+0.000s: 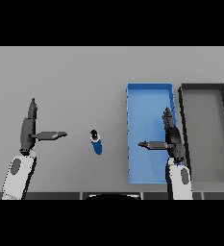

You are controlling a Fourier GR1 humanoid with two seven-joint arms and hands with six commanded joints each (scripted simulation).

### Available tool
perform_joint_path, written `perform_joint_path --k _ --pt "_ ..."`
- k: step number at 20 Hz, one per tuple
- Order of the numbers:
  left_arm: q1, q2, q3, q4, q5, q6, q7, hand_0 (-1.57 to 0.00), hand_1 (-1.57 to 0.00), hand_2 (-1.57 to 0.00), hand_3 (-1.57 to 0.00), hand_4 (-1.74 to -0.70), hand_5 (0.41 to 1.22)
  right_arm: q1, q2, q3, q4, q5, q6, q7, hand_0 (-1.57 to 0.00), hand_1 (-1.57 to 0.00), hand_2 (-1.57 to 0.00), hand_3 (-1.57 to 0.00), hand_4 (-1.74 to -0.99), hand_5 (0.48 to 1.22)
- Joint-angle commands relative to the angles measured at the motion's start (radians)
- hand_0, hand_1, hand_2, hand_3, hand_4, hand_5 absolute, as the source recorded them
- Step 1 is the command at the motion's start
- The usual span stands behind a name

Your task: Pick up the blue pipe and place it into the blue bin.

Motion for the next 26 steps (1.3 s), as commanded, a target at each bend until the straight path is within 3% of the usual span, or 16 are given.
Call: perform_joint_path --k 1,6,7,8,11,14,16,19,23,26 --pt "0.000 -0.001 0.000 0.000 0.000 0.001 -0.004 0.00 0.00 0.00 0.00 -0.97 0.593 0.000 0.000 -0.001 0.000 -0.001 -0.001 0.000 0.00 0.00 0.00 0.00 -1.205 0.629" --pt "-0.002 0.004 0.000 -0.004 0.000 -0.001 -0.004 0.00 0.00 0.00 0.00 -0.97 0.593 0.001 0.001 0.005 -0.004 0.003 0.000 0.002 0.00 0.00 0.00 0.00 -1.205 0.629" --pt "0.032 0.063 -0.026 -0.004 -0.010 -0.098 -0.071 0.00 0.00 0.00 0.00 -0.97 0.593 0.043 -0.067 0.033 -0.038 0.078 0.014 -0.085 0.00 0.00 0.00 0.00 -1.205 0.629" --pt "0.047 0.107 -0.035 0.012 -0.015 -0.167 -0.115 0.00 0.00 0.00 0.00 -0.96 0.592 0.076 -0.105 0.049 -0.059 0.120 0.023 -0.134 0.00 0.00 0.00 0.00 -1.201 0.628" --pt "0.052 0.154 -0.052 0.026 -0.026 -0.245 -0.160 0.00 0.00 0.00 0.00 -0.96 0.592 0.099 -0.143 0.073 -0.116 0.171 0.023 -0.121 0.00 0.00 0.00 0.00 -1.193 0.622" --pt "0.048 0.160 -0.062 0.033 -0.008 -0.295 -0.171 0.00 0.00 0.00 0.00 -0.96 0.593 0.114 -0.145 0.086 -0.133 0.180 0.030 -0.113 0.00 0.00 0.00 0.00 -1.203 0.625" --pt "0.084 0.199 -0.071 -0.022 0.015 -0.353 -0.209 0.00 0.00 0.00 0.00 -0.98 0.584 0.113 -0.144 0.093 -0.138 0.184 0.032 -0.103 0.00 0.00 0.00 0.00 -1.192 0.621" --pt "0.119 0.237 -0.114 -0.084 0.008 -0.412 -0.183 0.00 0.00 0.00 0.00 -1.03 0.549 0.092 -0.149 0.088 -0.125 0.184 0.031 -0.105 0.00 0.00 0.00 0.00 -1.179 0.616" --pt "0.135 0.212 -0.214 -0.144 -0.019 -0.475 -0.131 0.00 0.00 0.00 0.00 -1.11 0.497 0.104 -0.161 0.085 -0.140 0.182 0.038 -0.089 0.00 0.00 0.00 0.00 -1.164 0.617" --pt "0.134 0.173 -0.279 -0.165 -0.080 -0.461 -0.084 0.00 0.00 0.00 0.00 -1.14 0.464 0.104 -0.149 0.090 -0.147 0.174 0.041 -0.075 0.00 0.00 0.00 0.00 -1.189 0.619"
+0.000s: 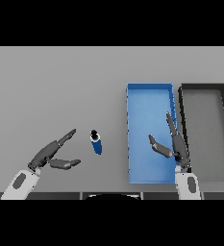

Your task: Pick up the blue pipe and place it into the blue bin.

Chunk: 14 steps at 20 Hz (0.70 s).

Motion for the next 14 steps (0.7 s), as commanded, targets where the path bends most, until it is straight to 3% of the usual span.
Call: perform_joint_path --k 1,4,6,10,14 --pt "-0.020 -0.016 -0.012 0.005 -0.009 -0.001 0.006 0.00 0.00 0.00 0.00 -1.14 0.455 -0.001 0.008 0.006 -0.008 0.005 -0.005 0.006 0.00 0.00 0.00 0.00 -1.195 0.617" --pt "-0.043 -0.075 -0.046 0.034 -0.027 -0.004 -0.001 0.00 0.00 0.00 0.00 -1.15 0.451 0.018 0.005 0.005 0.000 0.003 0.001 -0.017 0.00 0.00 0.00 0.00 -1.213 0.625" --pt "-0.073 -0.120 -0.066 0.070 -0.053 0.006 -0.001 0.00 0.00 0.00 0.00 -1.15 0.456 -0.004 0.005 -0.006 0.005 -0.003 -0.004 0.009 0.00 0.00 0.00 0.00 -1.217 0.626" --pt "-0.116 -0.217 -0.087 0.133 -0.076 0.038 -0.010 0.00 0.00 0.00 0.00 -1.15 0.460 0.020 0.008 0.000 0.000 0.006 -0.007 -0.002 0.00 0.00 0.00 0.00 -1.202 0.621" --pt "-0.167 -0.272 -0.107 0.206 -0.123 0.061 -0.002 0.00 0.00 0.00 0.00 -1.10 0.448 0.026 0.005 -0.008 -0.010 -0.001 -0.009 -0.011 0.00 0.00 0.00 0.00 -1.215 0.637"
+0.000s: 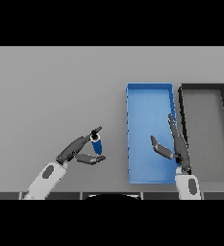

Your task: Pick up the blue pipe and place it into the blue bin.

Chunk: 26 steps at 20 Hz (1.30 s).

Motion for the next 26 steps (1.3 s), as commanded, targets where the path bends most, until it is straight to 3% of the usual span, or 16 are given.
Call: perform_joint_path --k 1,4,7,9,10,11,13,16,17,21,26 --pt "-0.004 -0.005 -0.004 0.028 -0.021 0.010 -0.005 0.00 0.00 0.00 0.00 -1.08 0.435 -0.006 0.001 0.000 0.003 -0.003 0.002 0.000 0.00 0.00 0.00 0.00 -1.220 0.639" --pt "-0.026 -0.046 -0.012 0.067 -0.026 0.012 -0.018 0.00 0.00 0.00 0.00 -1.06 0.420 0.004 -0.009 -0.002 0.018 0.009 0.003 -0.018 0.00 0.00 0.00 0.00 -1.214 0.645" --pt "-0.046 -0.079 -0.010 0.098 -0.013 0.004 -0.046 0.00 0.00 0.00 0.00 -1.11 0.463 0.008 -0.016 -0.009 -0.003 0.003 0.001 -0.019 0.00 0.00 0.00 0.00 -1.207 0.650" --pt "-0.043 -0.100 0.007 0.093 0.032 -0.010 -0.062 0.00 -0.04 -0.15 -0.12 -1.19 0.550 0.013 -0.012 -0.003 -0.001 0.005 0.003 -0.035 0.00 0.00 0.00 0.00 -1.213 0.655" --pt "-0.037 -0.115 0.011 0.092 0.046 -0.006 -0.067 -0.01 -0.16 -0.31 -0.28 -1.24 0.613 0.005 -0.014 -0.008 0.008 -0.003 0.009 -0.027 0.00 0.00 0.00 0.00 -1.217 0.655" --pt "-0.034 -0.138 0.011 0.102 0.060 -0.006 -0.059 -0.12 -0.32 -0.49 -0.53 -1.28 0.735 -0.001 -0.012 -0.005 0.008 -0.003 0.009 -0.025 0.00 0.00 0.00 0.00 -1.220 0.656" --pt "-0.026 -0.154 0.014 0.110 0.061 0.008 -0.066 -0.60 -0.75 -0.87 -0.91 -1.44 0.910 -0.002 -0.020 -0.016 0.019 -0.004 0.006 -0.021 0.00 0.00 0.00 0.00 -1.219 0.657" --pt "-0.027 -0.168 0.003 0.109 0.052 0.001 -0.083 -1.07 -1.15 -1.21 -1.19 -1.58 1.062 -0.002 -0.014 -0.015 0.009 -0.018 0.013 -0.017 0.00 0.00 0.00 0.00 -1.233 0.660" --pt "-0.021 -0.171 -0.008 0.108 0.034 0.019 -0.099 -1.17 -1.24 -1.28 -1.27 -1.55 1.094 0.005 -0.013 -0.012 0.004 -0.017 0.014 -0.016 0.00 0.00 0.00 0.00 -1.228 0.656" --pt "-0.009 -0.176 -0.008 0.065 0.012 0.031 -0.133 -1.41 -1.43 -1.45 -1.45 -1.49 1.169 -0.010 -0.008 -0.010 0.012 -0.025 0.021 0.001 0.00 0.00 0.00 0.00 -1.220 0.635" --pt "-0.034 -0.205 0.015 -0.021 0.015 0.034 -0.126 -1.52 -1.53 -1.53 -1.53 -1.47 1.204 -0.025 -0.012 -0.018 0.027 -0.023 0.016 0.013 0.00 0.00 0.00 0.00 -1.226 0.636"
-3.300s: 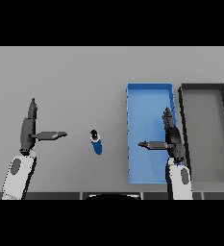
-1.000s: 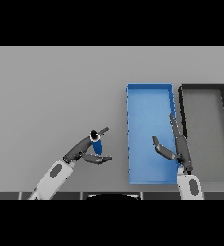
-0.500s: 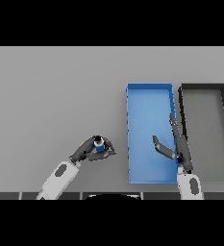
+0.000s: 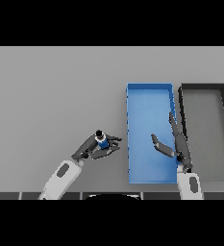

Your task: Pick up the blue pipe and place it into the blue bin.

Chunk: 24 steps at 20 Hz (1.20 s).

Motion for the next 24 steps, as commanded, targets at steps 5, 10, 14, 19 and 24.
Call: perform_joint_path --k 5,10,14,19,24 --pt "-0.035 -0.021 -0.005 -0.084 0.000 -0.032 0.049 -1.55 -1.56 -1.56 -1.56 -1.47 1.215 0.008 -0.010 0.008 -0.001 0.033 -0.010 -0.019 0.00 0.00 0.00 0.00 -1.184 0.643" --pt "-0.072 -0.046 -0.002 -0.132 -0.007 -0.052 0.137 -1.57 -1.57 -1.57 -1.57 -1.47 1.219 0.002 -0.018 -0.009 0.015 0.017 -0.005 -0.040 0.00 0.00 0.00 0.00 -1.155 0.642" --pt "-0.047 -0.043 0.004 -0.132 -0.027 -0.075 0.132 -1.57 -1.57 -1.57 -1.57 -1.47 1.220 0.049 -0.019 -0.007 -0.032 0.045 -0.035 -0.060 0.00 0.00 0.00 0.00 -1.139 0.643" --pt "-0.044 -0.056 0.020 -0.127 -0.047 -0.094 0.140 -1.57 -1.57 -1.57 -1.57 -1.47 1.220 0.126 0.008 0.017 -0.141 0.119 -0.100 -0.008 0.00 0.00 0.00 0.00 -1.184 0.642" --pt "-0.043 -0.080 0.029 -0.109 -0.058 -0.128 0.125 -1.57 -1.57 -1.57 -1.57 -1.47 1.221 0.104 -0.047 0.004 -0.264 -0.188 0.114 0.009 0.00 -0.03 -0.11 0.00 -1.209 0.609"
